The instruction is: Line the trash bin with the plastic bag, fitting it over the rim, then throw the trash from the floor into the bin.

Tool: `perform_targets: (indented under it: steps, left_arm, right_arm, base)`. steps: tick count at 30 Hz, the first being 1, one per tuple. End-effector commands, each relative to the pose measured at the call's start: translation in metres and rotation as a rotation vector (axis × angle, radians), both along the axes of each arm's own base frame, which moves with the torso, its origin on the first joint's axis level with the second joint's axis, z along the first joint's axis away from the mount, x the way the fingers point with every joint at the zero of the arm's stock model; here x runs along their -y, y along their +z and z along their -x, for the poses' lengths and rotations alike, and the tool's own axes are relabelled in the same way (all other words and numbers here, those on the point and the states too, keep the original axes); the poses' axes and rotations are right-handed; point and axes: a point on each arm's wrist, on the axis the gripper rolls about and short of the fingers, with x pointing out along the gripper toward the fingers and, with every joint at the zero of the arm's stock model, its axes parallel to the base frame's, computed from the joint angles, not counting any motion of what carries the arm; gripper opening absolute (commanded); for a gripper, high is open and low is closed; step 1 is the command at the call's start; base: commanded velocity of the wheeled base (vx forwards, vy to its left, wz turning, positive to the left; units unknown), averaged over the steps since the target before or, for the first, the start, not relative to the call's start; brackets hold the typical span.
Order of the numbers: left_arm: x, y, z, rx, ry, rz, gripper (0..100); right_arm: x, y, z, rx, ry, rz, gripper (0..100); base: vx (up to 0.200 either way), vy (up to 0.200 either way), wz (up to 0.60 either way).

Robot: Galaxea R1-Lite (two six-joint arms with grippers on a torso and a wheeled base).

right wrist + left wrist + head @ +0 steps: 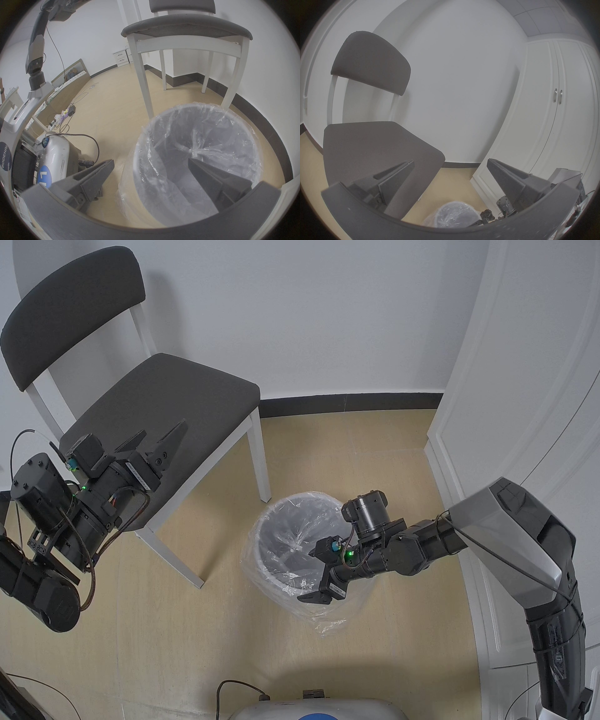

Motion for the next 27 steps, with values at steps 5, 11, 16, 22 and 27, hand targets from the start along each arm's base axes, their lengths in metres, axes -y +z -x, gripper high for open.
perform_targets:
  steps: [5, 11, 16, 22, 27]
  left_arm:
    - [0.0, -0.008, -0.006, -0.022, 0.007, -0.01, 100]
    - [0.001, -0.009, -0.006, -0.027, 0.004, -0.012, 100]
    - [0.001, -0.009, -0.006, -0.03, 0.004, -0.012, 100]
    - [0.002, -0.01, -0.005, -0.032, 0.001, -0.014, 100]
    - [0.002, -0.011, -0.004, -0.035, -0.001, -0.017, 100]
  right_arm:
    - [-0.002, -0.012, -0.003, -0.015, 0.002, 0.008, 0]
    - [-0.003, -0.007, -0.001, -0.007, 0.005, 0.003, 0]
    - [-0.008, 0.003, 0.006, 0.0, 0.03, -0.012, 0]
    - [-0.014, 0.0, 0.029, -0.038, 0.069, 0.011, 0]
    - [-0.018, -0.011, 0.046, -0.08, 0.102, 0.042, 0]
  base:
    - [0.0, 0.0, 0.0]
    - [0.0, 0.0, 0.0]
    - [0.0, 0.0, 0.0]
    - [0.0, 0.0, 0.0]
    - [0.0, 0.0, 0.0]
